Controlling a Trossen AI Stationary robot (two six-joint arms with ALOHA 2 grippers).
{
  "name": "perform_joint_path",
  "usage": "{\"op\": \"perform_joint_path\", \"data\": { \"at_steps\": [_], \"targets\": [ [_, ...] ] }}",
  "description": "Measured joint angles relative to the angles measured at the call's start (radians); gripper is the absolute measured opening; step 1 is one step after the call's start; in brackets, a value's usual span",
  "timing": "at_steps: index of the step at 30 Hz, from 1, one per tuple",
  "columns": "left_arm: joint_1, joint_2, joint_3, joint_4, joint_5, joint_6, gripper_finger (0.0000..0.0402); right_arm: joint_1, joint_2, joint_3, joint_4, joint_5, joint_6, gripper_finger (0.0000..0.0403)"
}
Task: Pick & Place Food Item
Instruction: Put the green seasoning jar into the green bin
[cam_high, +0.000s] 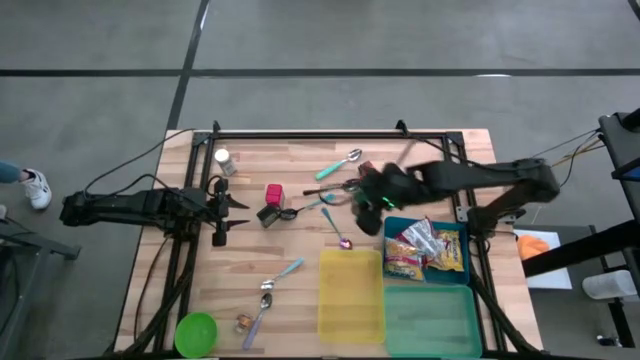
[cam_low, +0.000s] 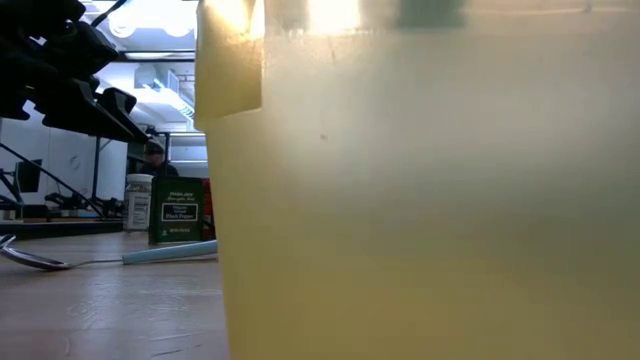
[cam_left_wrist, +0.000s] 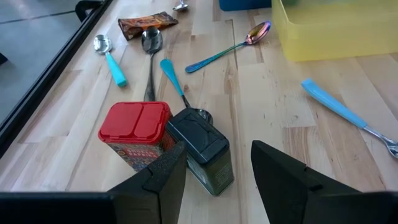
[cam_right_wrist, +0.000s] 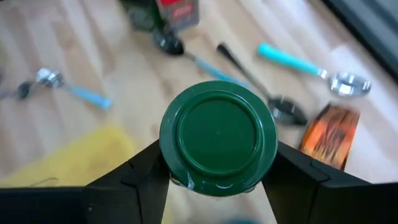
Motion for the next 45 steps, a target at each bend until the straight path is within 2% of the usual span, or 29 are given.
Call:
{"op": "perform_joint_path", "data": {
  "at_steps": [12, 19, 22, 27, 32, 37, 45],
  "targets": [
    [0.000, 0.000, 0.000, 0.000, 0.000, 0.000, 0.0181, 0.383, -0.297, -0.287, -0.071, -0.033, 0.263, 0.0211],
    [0.000, 0.000, 0.000, 0.000, 0.000, 0.000, 0.0181, 0.602, -0.357, -0.389, -0.066, -0.095, 0.552, 0.0211],
    [0.000, 0.000, 0.000, 0.000, 0.000, 0.000, 0.0181, 0.681, -0.355, -0.419, -0.031, -0.088, 0.666, 0.0211],
    [0.000, 0.000, 0.000, 0.000, 0.000, 0.000, 0.0181, 0.784, -0.308, -0.470, 0.067, -0.051, 0.824, 0.0211],
    [0.000, 0.000, 0.000, 0.000, 0.000, 0.000, 0.0181, 0.905, -0.222, -0.468, 0.099, 0.095, 0.976, 0.0211],
    [0.000, 0.000, 0.000, 0.000, 0.000, 0.000, 0.0181, 1.010, -0.095, -0.437, 0.095, 0.267, 1.052, 0.0211],
    [0.000, 0.000, 0.000, 0.000, 0.000, 0.000, 0.0181, 1.053, 0.107, -0.344, -0.001, 0.271, 1.167, 0.0211]
  ]
}}
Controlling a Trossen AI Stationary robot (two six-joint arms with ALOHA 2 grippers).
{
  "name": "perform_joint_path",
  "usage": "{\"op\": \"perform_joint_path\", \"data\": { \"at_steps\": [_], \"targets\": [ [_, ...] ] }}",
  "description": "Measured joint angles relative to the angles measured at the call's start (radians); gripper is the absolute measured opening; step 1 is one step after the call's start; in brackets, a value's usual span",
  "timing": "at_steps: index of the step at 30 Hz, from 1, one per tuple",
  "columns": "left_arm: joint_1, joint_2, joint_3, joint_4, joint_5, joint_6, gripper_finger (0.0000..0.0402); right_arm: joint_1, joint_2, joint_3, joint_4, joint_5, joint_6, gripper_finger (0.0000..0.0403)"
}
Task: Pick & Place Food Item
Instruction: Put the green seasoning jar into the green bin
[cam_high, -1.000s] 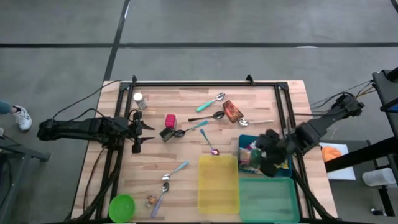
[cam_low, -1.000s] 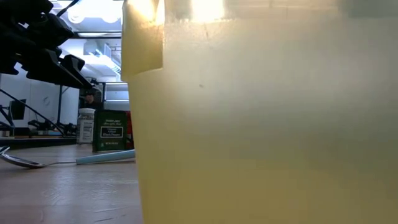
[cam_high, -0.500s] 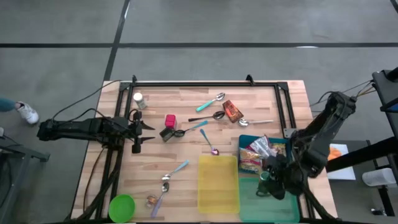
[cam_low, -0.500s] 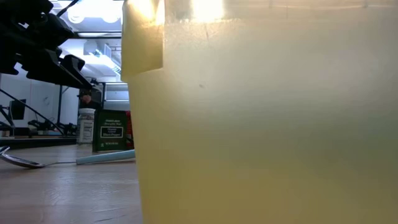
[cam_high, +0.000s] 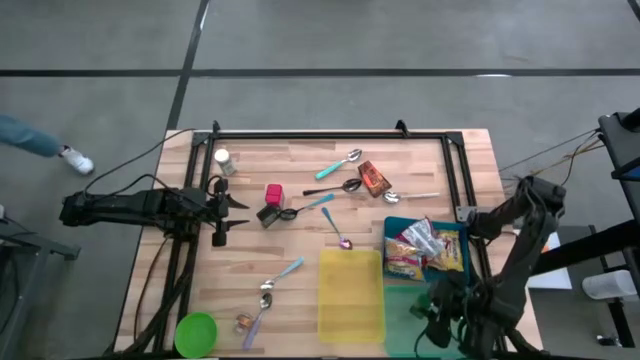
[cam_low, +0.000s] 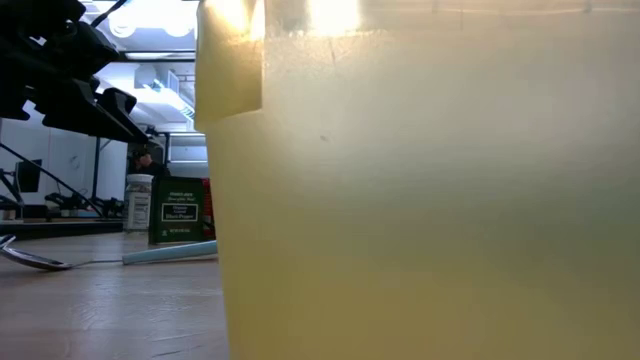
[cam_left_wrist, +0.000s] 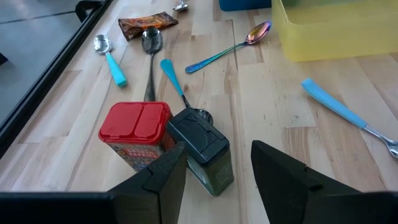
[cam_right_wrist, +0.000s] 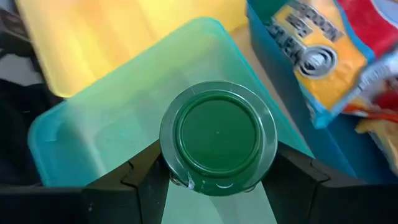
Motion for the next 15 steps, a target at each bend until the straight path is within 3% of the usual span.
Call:
{"op": "perform_joint_path", "data": {
  "at_steps": [6, 15],
  "targets": [
    [0.000, 0.000, 0.000, 0.000, 0.000, 0.000, 0.0181, 0.016, 0.097, 0.128, -0.193, -0.006, 0.104, 0.0211],
    [0.000, 0.000, 0.000, 0.000, 0.000, 0.000, 0.0181, 0.021, 0.175, 0.185, -0.247, -0.044, 0.230, 0.0211]
  ]
}}
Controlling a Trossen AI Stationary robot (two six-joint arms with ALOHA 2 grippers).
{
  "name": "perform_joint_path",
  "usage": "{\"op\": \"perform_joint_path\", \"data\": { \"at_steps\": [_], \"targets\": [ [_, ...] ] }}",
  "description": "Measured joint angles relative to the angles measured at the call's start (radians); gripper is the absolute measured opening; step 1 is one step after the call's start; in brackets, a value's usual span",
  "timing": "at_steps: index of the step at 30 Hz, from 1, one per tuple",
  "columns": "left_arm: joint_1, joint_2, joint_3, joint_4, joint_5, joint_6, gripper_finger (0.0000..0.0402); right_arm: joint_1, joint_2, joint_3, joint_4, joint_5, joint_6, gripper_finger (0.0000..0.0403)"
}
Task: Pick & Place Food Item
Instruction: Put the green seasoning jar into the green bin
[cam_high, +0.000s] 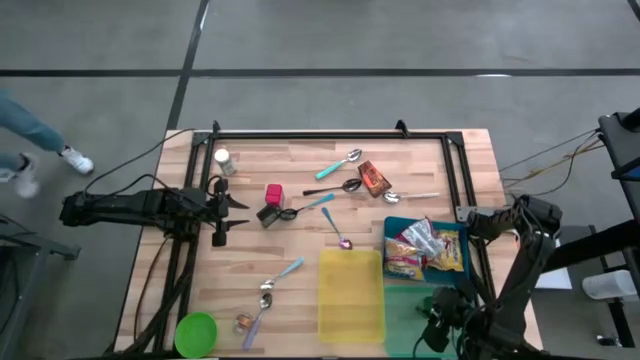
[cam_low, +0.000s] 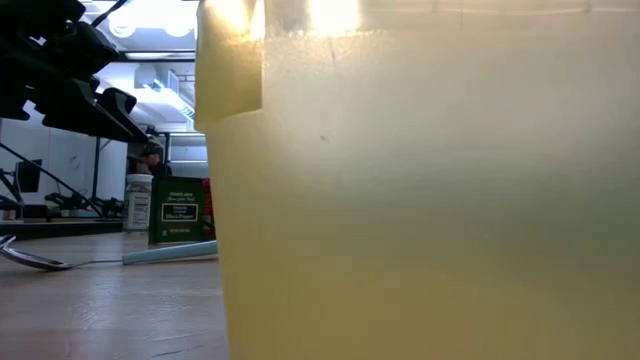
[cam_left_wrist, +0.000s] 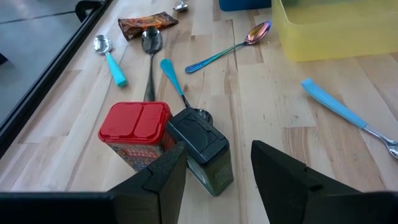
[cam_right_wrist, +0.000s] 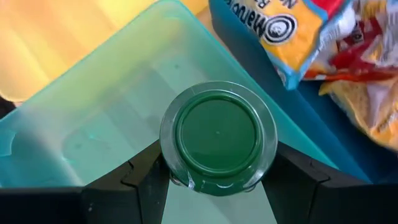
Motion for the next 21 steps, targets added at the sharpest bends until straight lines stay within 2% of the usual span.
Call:
{"op": "perform_joint_path", "data": {
  "at_steps": [21],
  "targets": [
    [0.000, 0.000, 0.000, 0.000, 0.000, 0.000, 0.0181, 0.002, 0.015, -0.025, 0.011, 0.004, 0.048, 0.0211]
  ]
}}
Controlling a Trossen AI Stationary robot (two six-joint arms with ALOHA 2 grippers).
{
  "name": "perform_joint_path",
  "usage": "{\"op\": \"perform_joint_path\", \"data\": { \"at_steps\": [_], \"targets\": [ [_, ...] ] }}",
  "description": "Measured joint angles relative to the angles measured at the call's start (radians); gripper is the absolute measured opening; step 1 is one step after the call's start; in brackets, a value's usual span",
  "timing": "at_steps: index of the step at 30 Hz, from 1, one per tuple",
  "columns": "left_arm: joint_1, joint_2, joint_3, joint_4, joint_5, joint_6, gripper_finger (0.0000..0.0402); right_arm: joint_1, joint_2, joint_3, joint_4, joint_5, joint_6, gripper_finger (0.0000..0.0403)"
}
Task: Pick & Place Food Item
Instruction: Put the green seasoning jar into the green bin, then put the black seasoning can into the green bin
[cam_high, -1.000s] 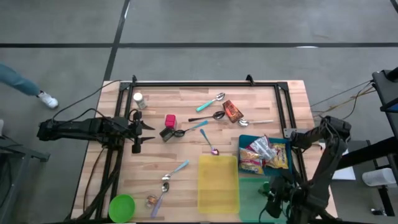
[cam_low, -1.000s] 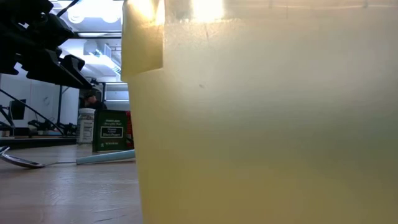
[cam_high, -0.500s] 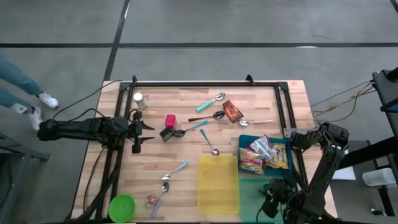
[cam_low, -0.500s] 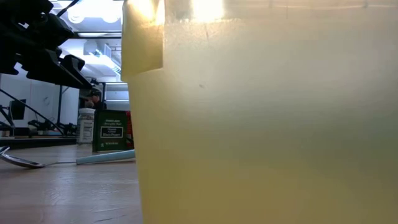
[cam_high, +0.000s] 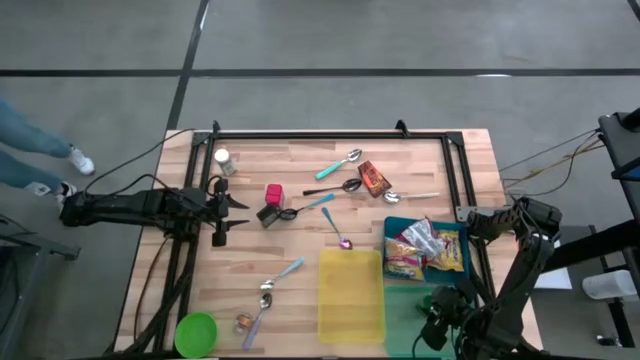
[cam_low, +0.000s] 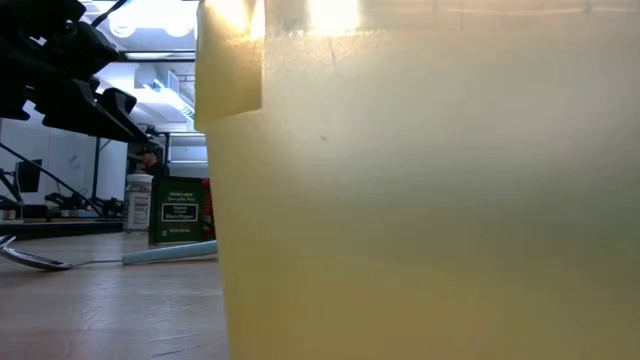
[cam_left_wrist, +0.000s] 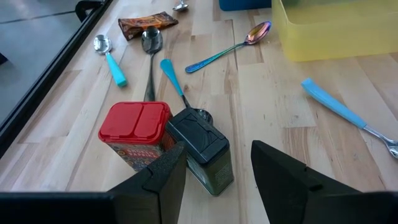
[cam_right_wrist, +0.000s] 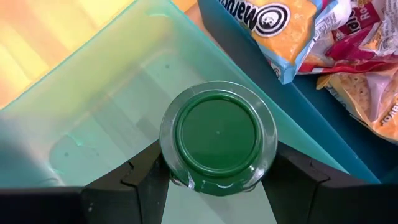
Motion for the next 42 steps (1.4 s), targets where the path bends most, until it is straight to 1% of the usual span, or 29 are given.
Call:
{"op": "perform_joint_path", "data": {
  "at_steps": [5, 7, 15, 21, 25, 35, 42],
  "targets": [
    [0.000, 0.000, 0.000, 0.000, 0.000, 0.000, 0.0181, 0.002, 0.000, 0.000, 0.000, 0.001, 0.006, 0.0212],
    [0.000, 0.000, 0.000, 0.000, 0.000, 0.000, 0.0181, 0.004, 0.000, -0.002, 0.000, 0.001, 0.029, 0.0220],
    [0.000, 0.000, 0.000, 0.000, 0.000, 0.000, 0.0181, 0.005, -0.002, -0.007, 0.000, 0.004, 0.045, 0.0306],
    [0.000, 0.000, 0.000, 0.000, 0.000, 0.000, 0.0181, 0.005, -0.003, -0.006, -0.001, 0.004, 0.041, 0.0338],
    [0.000, 0.000, 0.000, 0.000, 0.000, 0.000, 0.0181, 0.005, -0.020, 0.018, -0.002, 0.003, 0.019, 0.0345],
    [0.000, 0.000, 0.000, 0.000, 0.000, 0.000, 0.0181, 0.003, -0.069, 0.072, -0.035, 0.004, 0.013, 0.0346],
    [0.000, -0.001, 0.000, 0.000, 0.000, 0.000, 0.0181, -0.009, -0.135, 0.081, -0.132, 0.123, -0.027, 0.0346]
  ]
}}
